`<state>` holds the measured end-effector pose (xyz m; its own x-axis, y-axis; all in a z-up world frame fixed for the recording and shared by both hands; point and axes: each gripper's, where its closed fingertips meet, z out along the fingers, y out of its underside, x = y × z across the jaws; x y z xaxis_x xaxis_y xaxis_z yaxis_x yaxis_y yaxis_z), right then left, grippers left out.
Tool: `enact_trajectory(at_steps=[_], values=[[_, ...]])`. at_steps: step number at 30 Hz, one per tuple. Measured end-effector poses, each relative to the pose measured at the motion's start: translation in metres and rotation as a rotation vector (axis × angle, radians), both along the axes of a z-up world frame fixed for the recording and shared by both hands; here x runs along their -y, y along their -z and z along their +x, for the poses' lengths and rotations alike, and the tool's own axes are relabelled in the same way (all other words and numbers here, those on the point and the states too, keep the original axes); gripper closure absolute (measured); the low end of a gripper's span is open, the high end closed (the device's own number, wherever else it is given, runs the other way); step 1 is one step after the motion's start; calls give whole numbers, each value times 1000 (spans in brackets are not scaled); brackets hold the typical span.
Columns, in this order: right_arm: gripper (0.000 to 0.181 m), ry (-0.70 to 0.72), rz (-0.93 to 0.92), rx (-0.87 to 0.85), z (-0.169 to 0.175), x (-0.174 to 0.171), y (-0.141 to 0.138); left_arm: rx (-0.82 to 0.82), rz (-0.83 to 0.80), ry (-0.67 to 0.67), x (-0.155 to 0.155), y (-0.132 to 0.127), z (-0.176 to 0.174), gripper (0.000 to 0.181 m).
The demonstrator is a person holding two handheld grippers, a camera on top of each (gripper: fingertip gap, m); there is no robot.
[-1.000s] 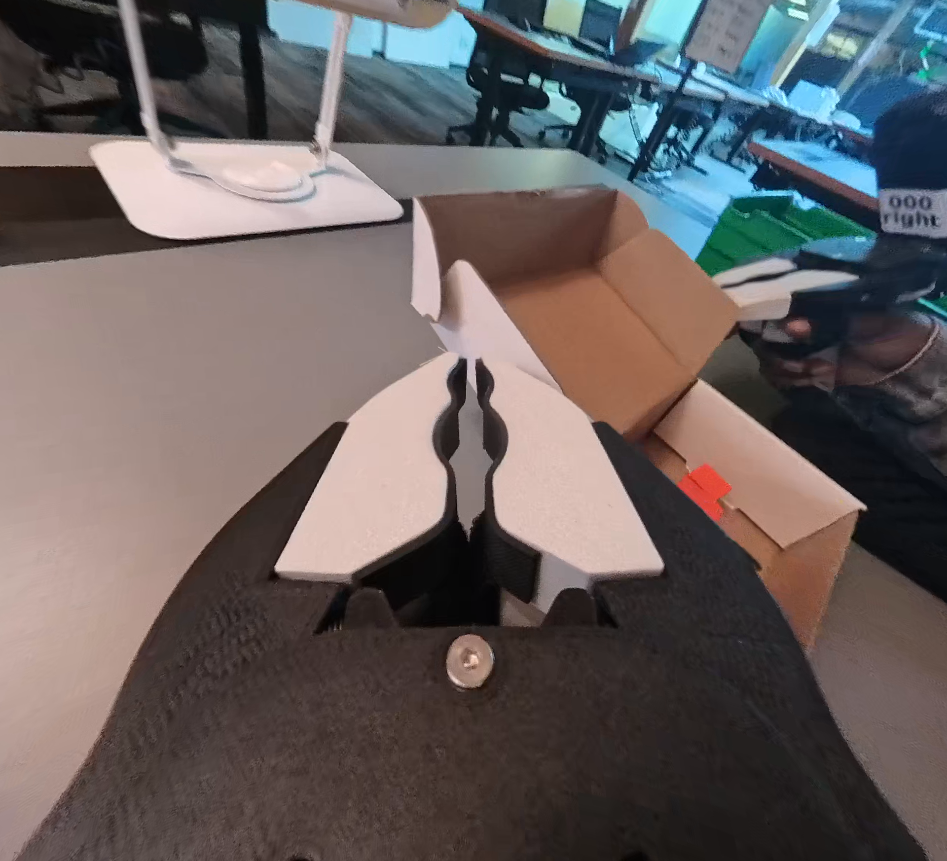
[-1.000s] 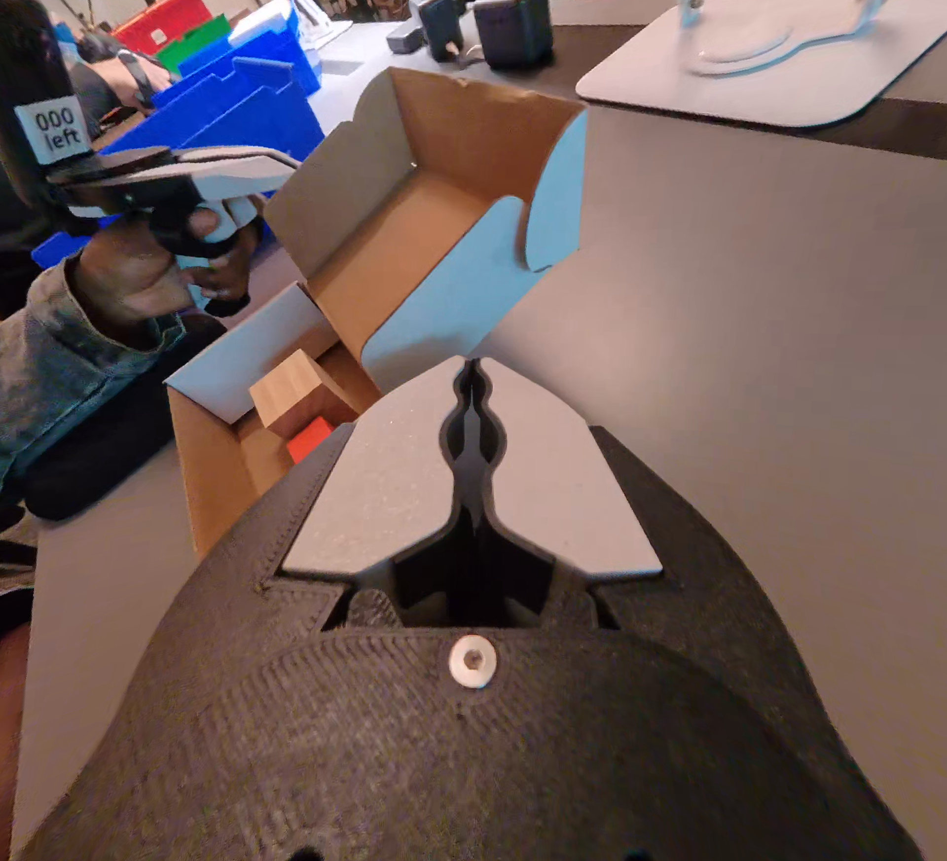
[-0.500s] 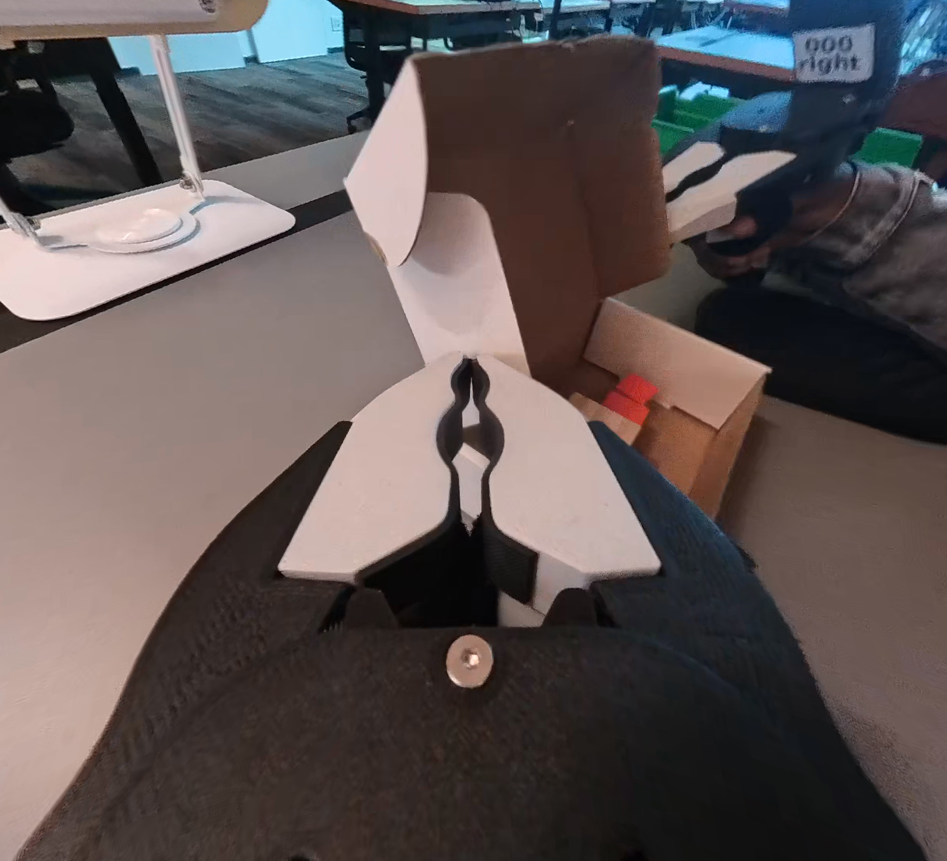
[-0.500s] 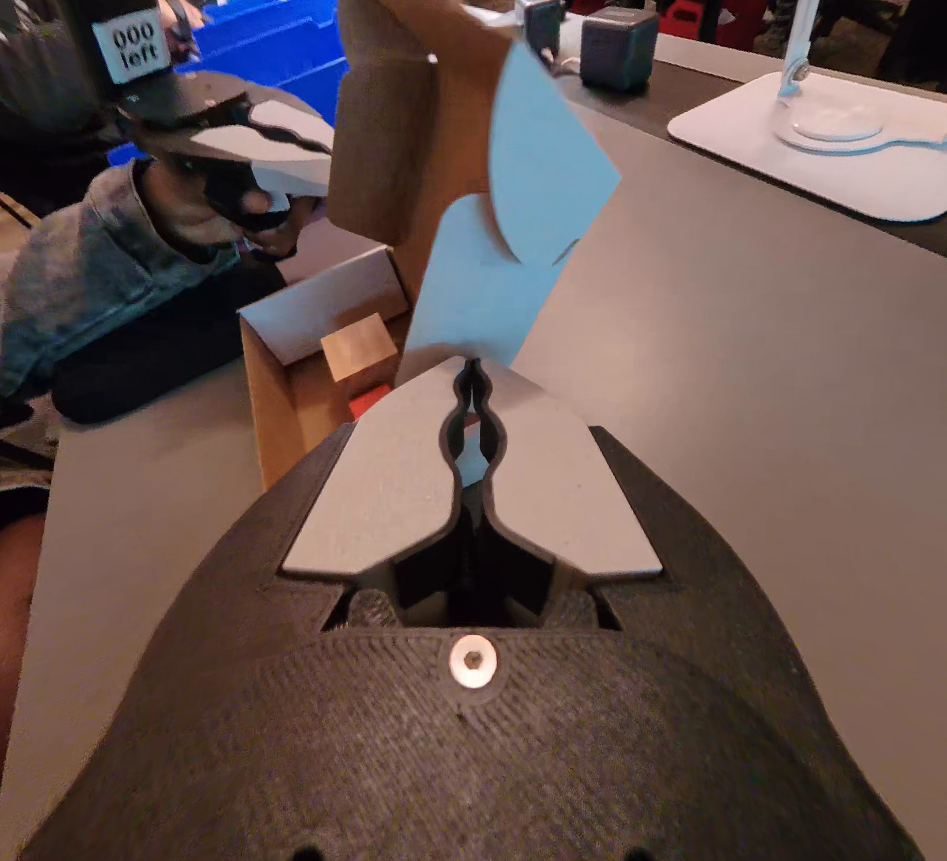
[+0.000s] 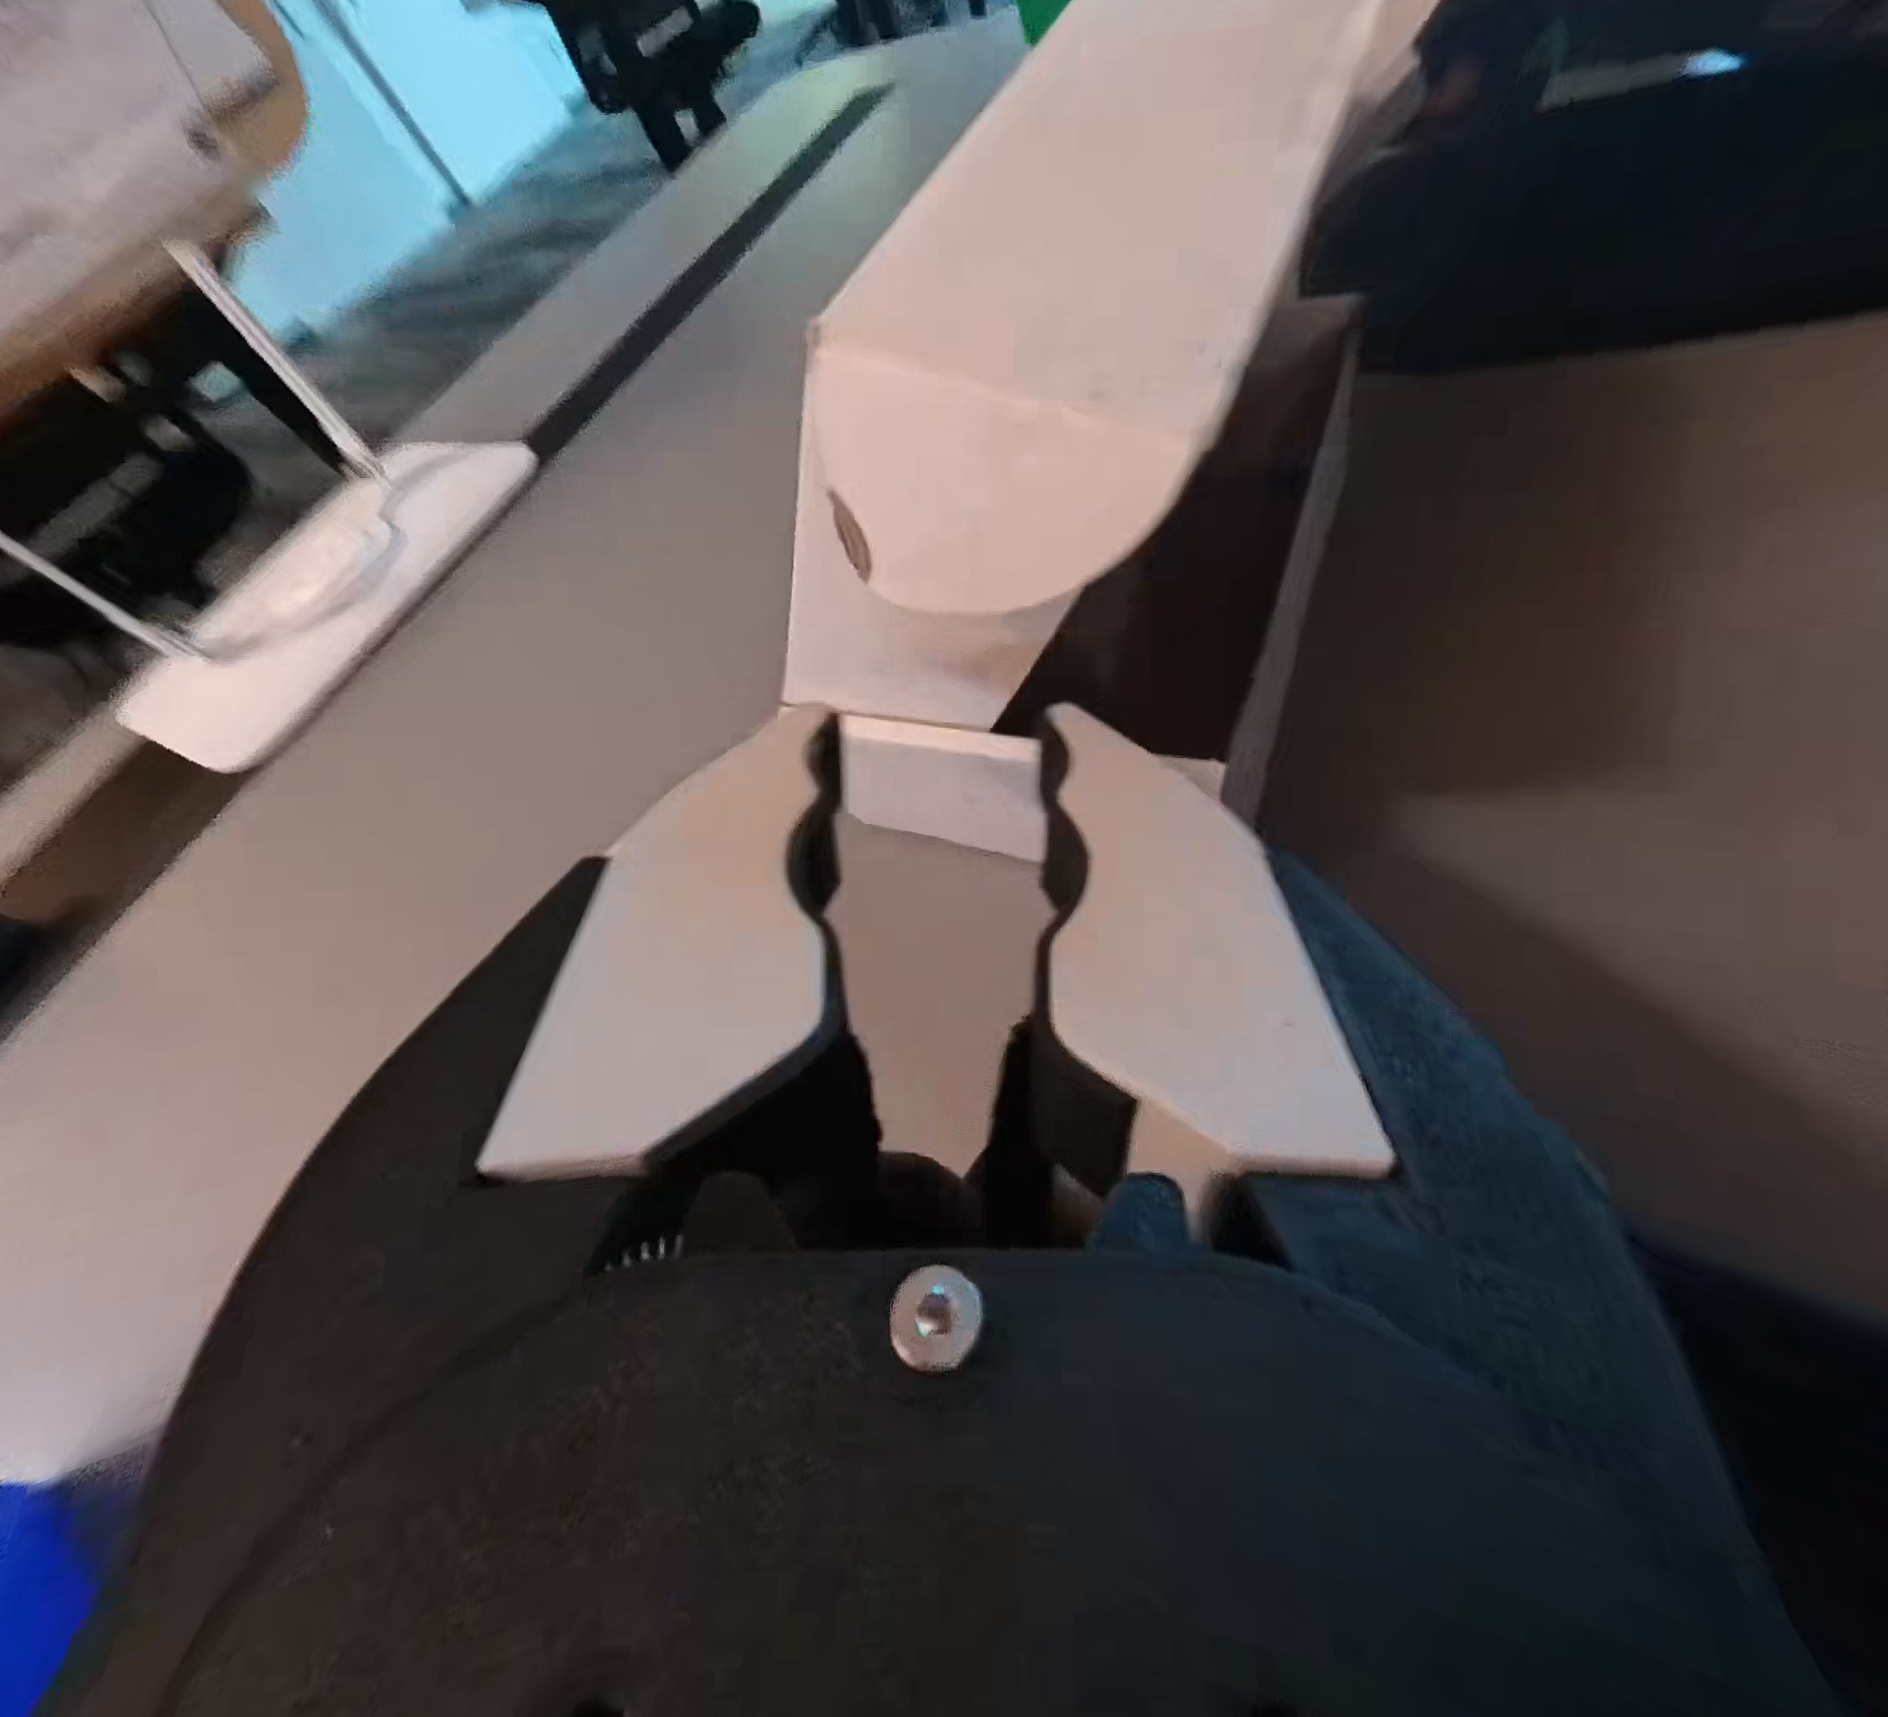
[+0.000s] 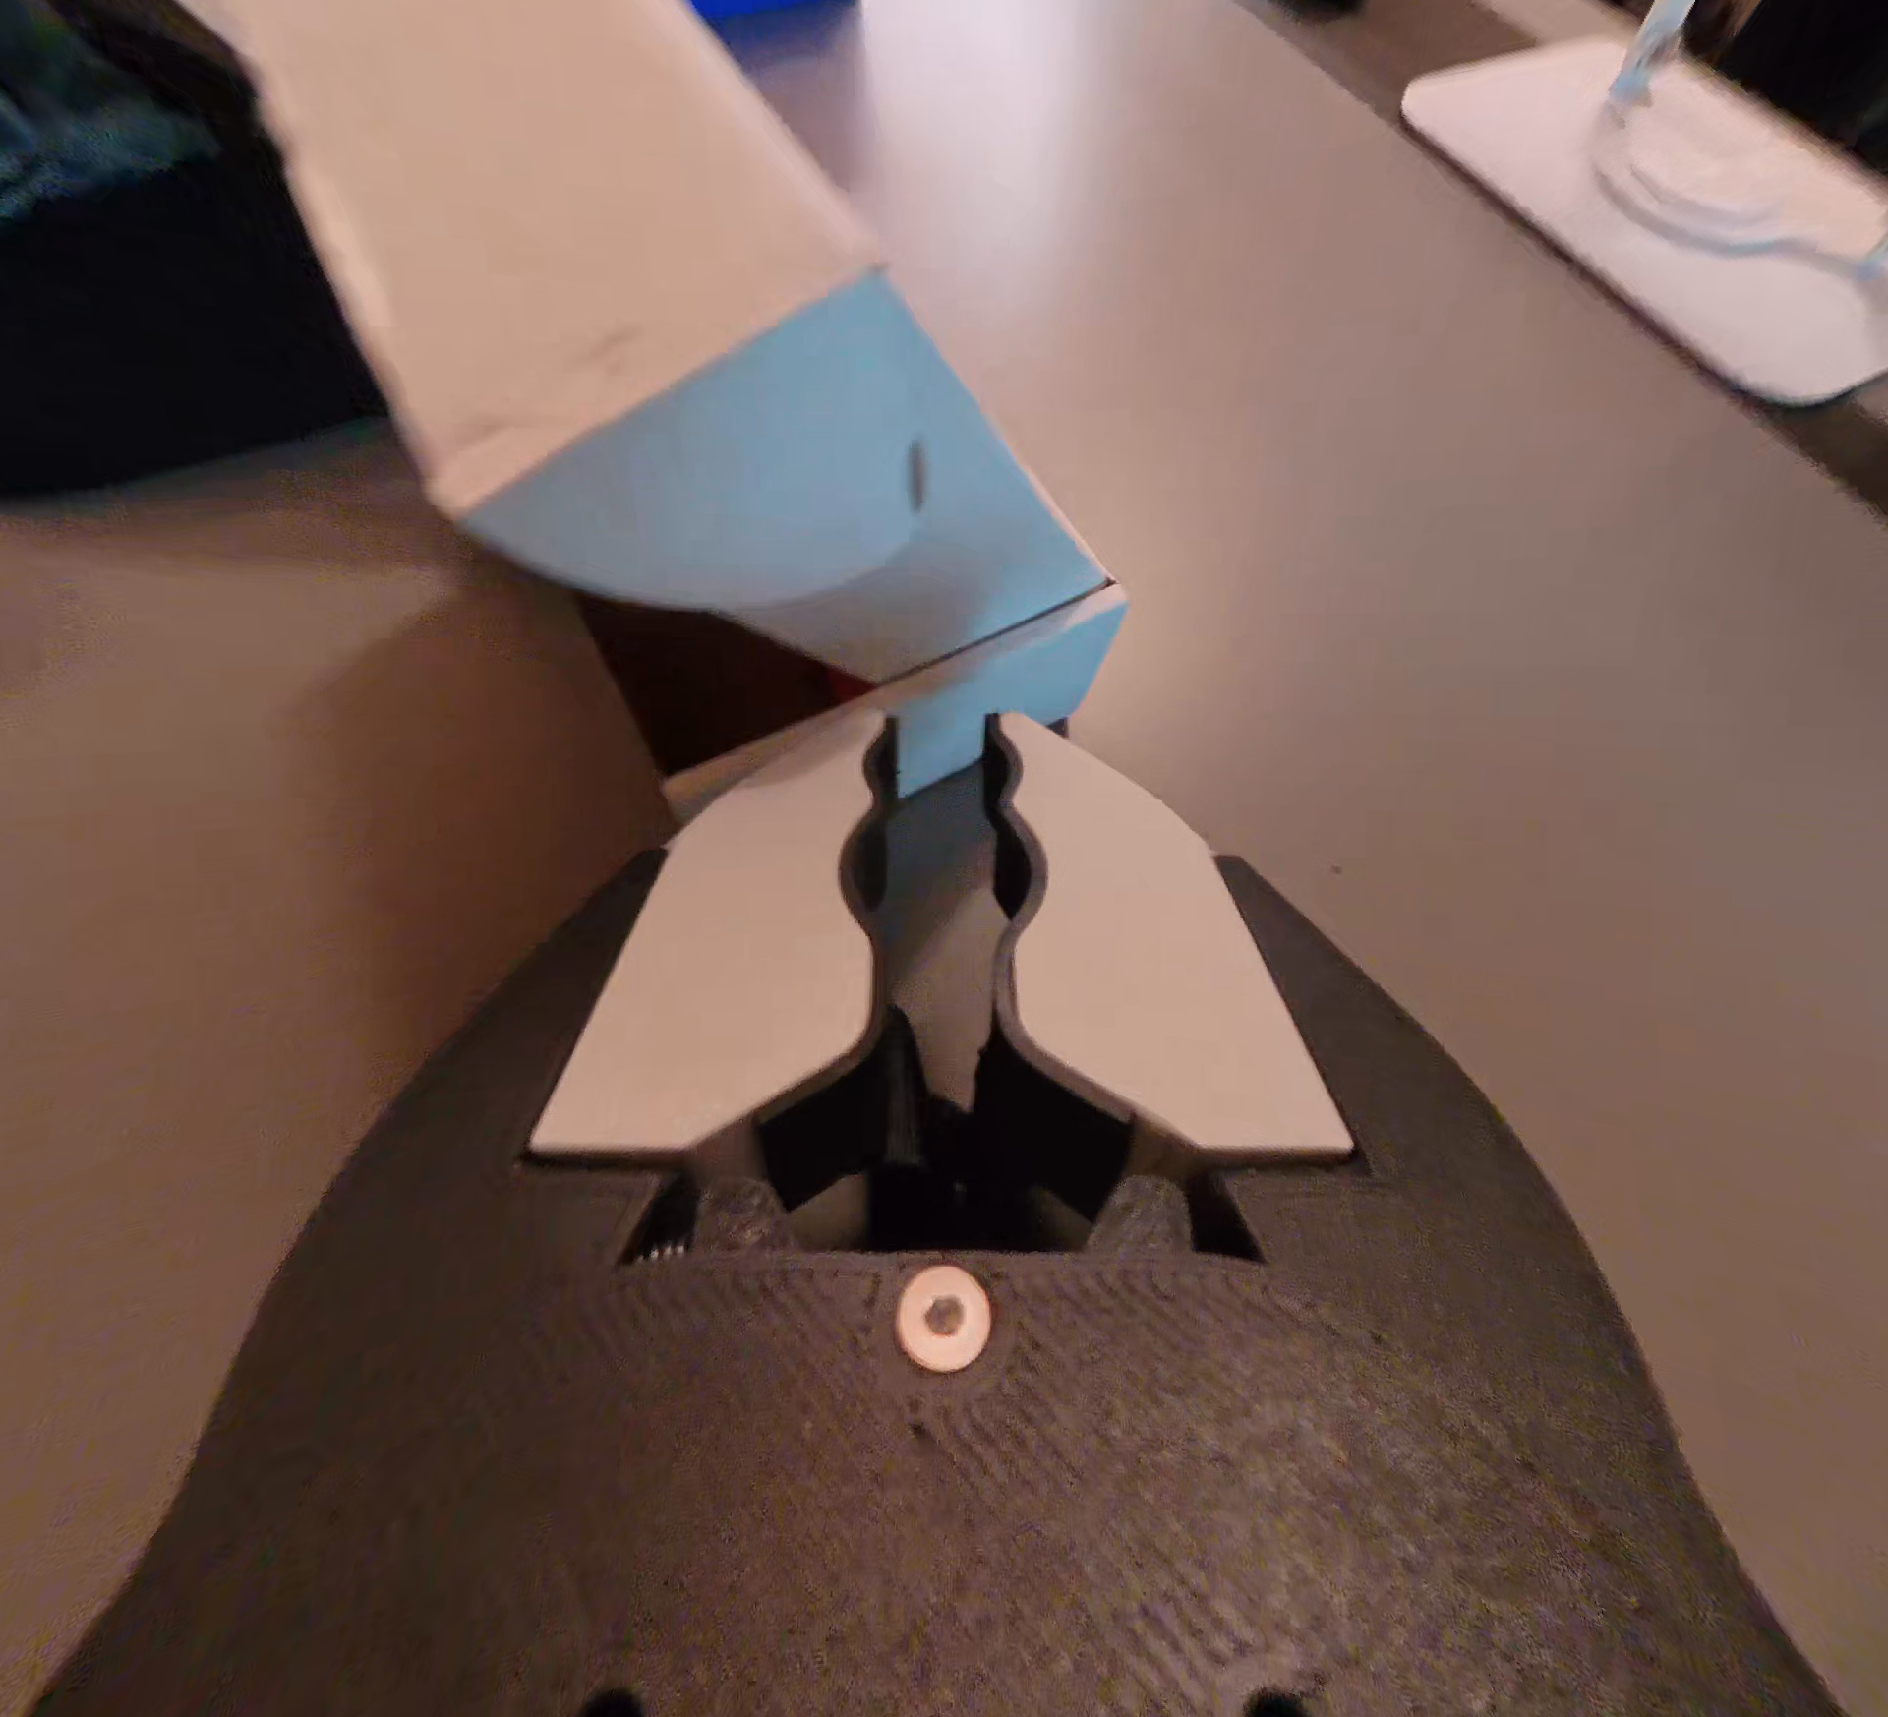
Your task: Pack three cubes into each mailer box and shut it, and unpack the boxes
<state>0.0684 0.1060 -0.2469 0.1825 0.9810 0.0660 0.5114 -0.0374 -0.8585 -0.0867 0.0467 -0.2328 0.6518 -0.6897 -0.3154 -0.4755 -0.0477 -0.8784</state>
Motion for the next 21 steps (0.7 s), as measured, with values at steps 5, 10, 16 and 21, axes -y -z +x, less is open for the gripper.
enact_trajectory(at_steps=[5, 10, 16, 21], values=[[119, -46, 570, -186, 14, 21, -46, -114, 473, 18, 21, -40, 4, 112], [131, -63, 910, -205, 3, 40, -77, -268, 574, 72, 18, -49, 22, 120], [168, -156, 914, -132, -7, 38, -71, -219, 475, 103, 20, -56, 29, 158], [171, -207, 651, -163, -3, 51, -76, -64, 201, 155, 36, -59, 35, 164]])
